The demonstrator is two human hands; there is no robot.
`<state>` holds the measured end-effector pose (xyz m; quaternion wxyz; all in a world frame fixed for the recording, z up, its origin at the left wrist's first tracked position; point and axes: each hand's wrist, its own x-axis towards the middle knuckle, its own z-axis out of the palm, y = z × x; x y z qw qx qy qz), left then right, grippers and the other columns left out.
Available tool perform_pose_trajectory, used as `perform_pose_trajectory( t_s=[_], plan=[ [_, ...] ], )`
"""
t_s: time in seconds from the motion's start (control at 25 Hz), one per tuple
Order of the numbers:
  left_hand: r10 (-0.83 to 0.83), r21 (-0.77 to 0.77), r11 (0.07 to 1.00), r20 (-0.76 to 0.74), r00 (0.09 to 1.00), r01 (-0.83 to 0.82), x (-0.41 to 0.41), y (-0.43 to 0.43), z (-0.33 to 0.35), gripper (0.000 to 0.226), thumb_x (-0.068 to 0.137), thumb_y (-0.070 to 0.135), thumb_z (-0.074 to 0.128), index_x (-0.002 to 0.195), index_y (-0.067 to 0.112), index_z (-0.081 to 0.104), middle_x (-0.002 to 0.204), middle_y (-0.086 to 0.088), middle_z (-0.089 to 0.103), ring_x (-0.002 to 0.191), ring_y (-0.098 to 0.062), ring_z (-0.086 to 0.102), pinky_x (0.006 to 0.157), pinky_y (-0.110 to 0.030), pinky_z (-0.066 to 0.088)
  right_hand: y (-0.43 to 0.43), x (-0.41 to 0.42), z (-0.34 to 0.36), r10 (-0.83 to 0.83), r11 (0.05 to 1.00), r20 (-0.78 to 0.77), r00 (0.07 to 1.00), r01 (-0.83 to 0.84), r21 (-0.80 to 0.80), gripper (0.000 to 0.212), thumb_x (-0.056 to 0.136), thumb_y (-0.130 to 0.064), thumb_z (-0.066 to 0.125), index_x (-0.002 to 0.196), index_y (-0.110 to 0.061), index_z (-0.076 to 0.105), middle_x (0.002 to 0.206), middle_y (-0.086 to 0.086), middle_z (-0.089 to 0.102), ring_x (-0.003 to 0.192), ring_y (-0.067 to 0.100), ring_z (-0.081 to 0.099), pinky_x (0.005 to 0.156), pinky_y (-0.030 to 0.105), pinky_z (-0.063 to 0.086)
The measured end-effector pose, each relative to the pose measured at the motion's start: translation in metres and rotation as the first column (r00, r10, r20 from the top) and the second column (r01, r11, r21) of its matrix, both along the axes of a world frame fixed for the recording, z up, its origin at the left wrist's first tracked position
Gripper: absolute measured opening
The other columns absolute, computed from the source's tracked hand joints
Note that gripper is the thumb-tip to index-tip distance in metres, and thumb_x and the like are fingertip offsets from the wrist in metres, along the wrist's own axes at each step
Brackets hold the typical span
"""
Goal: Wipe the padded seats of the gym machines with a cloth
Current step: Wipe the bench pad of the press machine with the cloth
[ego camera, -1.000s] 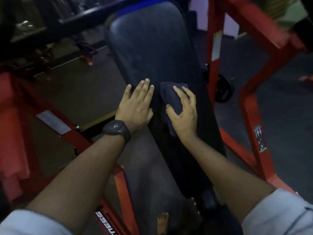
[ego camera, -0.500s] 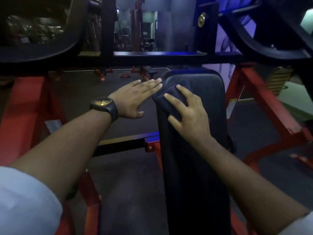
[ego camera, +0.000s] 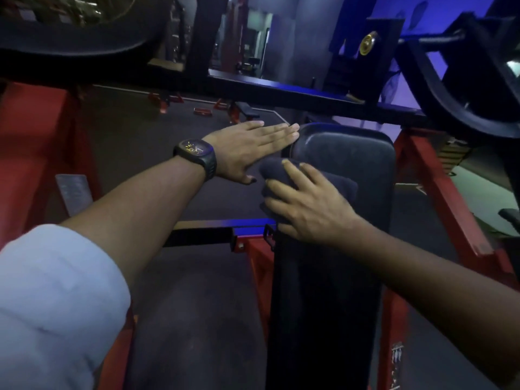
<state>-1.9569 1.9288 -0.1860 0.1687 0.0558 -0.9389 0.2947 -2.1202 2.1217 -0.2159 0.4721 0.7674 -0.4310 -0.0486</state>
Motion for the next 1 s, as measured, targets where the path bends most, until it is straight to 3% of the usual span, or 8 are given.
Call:
perform_pose_trajectory(
  t_s=[0.12,0.28,0.4,0.52,0.64,0.8,0.92,1.0],
  plan=[
    [0.023,-0.001,1.0,-0.042,0.999,-0.023,-0.004,-0.001,-0.003,0.135,0.068,0.05,0.083,0.159,0.015,-0.009,0.169,-0.003,-0.003,0.156,-0.022,0.012,0.123,-0.047,0.025,-0.002,0.013,-0.005,-0.081,0.996,0.114,0.99,0.084,-0.014,0.048,0.087,-0.049,0.045,0.117,-0.021,0.07,0.132,0.007,0.062,0.132,0.047,0.046,0.106,0.058,0.037],
    [0.014,0.013,1.0,-0.11,0.994,-0.013,-0.007,0.002,-0.017,0.132,0.069,0.054,0.077,0.16,0.008,-0.006,0.17,-0.011,0.003,0.156,-0.024,0.014,0.122,-0.047,0.028,0.016,0.012,-0.032,-0.01,0.992,-0.021,1.0,0.013,0.122,0.045,0.09,-0.049,0.043,0.113,-0.021,0.07,0.126,0.005,0.063,0.128,0.045,0.05,0.104,0.054,0.036],
    [0.04,0.007,0.999,-0.139,0.989,-0.039,-0.009,0.007,-0.027,0.133,0.07,0.051,0.08,0.159,0.005,-0.007,0.17,-0.014,0.0,0.156,-0.025,0.012,0.122,-0.047,0.027,0.019,0.018,-0.036,-0.108,0.989,0.076,0.991,0.099,0.111,0.047,0.088,-0.052,0.048,0.118,-0.022,0.067,0.131,0.004,0.06,0.129,0.043,0.047,0.103,0.053,0.034],
    [0.043,-0.011,0.999,-0.152,0.987,-0.046,-0.007,0.012,-0.034,0.131,0.073,0.047,0.08,0.159,0.005,-0.009,0.169,-0.015,-0.003,0.157,-0.026,0.009,0.123,-0.047,0.024,0.033,0.016,-0.059,-0.04,0.98,-0.081,0.996,0.055,0.192,0.047,0.087,-0.051,0.047,0.12,-0.023,0.065,0.133,0.003,0.058,0.13,0.043,0.046,0.104,0.053,0.033],
    [0.02,-0.013,1.0,-0.173,0.985,-0.023,-0.005,0.019,-0.042,0.127,0.075,0.041,0.08,0.159,0.006,-0.008,0.169,-0.016,-0.003,0.157,-0.026,0.007,0.125,-0.046,0.02,0.033,0.019,-0.055,-0.135,0.983,0.079,0.988,0.123,0.139,0.049,0.086,-0.053,0.045,0.122,-0.025,0.065,0.135,0.003,0.058,0.127,0.041,0.046,0.098,0.05,0.036],
    [0.004,0.01,1.0,-0.203,0.979,-0.002,-0.007,0.028,-0.057,0.125,0.074,0.035,0.079,0.159,0.006,-0.007,0.169,-0.019,-0.002,0.157,-0.028,0.004,0.125,-0.046,0.019,0.044,0.016,-0.076,-0.034,0.984,-0.086,0.996,0.049,0.172,0.049,0.085,-0.051,0.047,0.123,-0.026,0.065,0.136,0.003,0.057,0.127,0.041,0.045,0.1,0.051,0.033],
    [-0.006,0.021,1.0,-0.229,0.973,0.011,-0.006,0.031,-0.062,0.121,0.074,0.031,0.076,0.159,0.004,-0.005,0.168,-0.021,-0.001,0.157,-0.028,0.003,0.126,-0.045,0.016,0.042,0.018,-0.072,-0.093,0.993,0.138,0.986,0.081,0.086,0.048,0.085,-0.052,0.052,0.123,-0.025,0.066,0.138,0.004,0.058,0.124,0.041,0.045,0.097,0.05,0.037],
    [-0.018,0.015,1.0,-0.235,0.972,0.022,-0.006,0.033,-0.064,0.119,0.073,0.03,0.074,0.16,0.003,-0.003,0.168,-0.021,0.001,0.157,-0.029,0.004,0.126,-0.045,0.015,0.048,0.025,-0.088,-0.05,0.991,0.036,0.998,0.045,0.125,0.045,0.088,-0.046,0.044,0.118,-0.024,0.069,0.135,0.003,0.06,0.126,0.042,0.045,0.099,0.052,0.034]
  ],
)
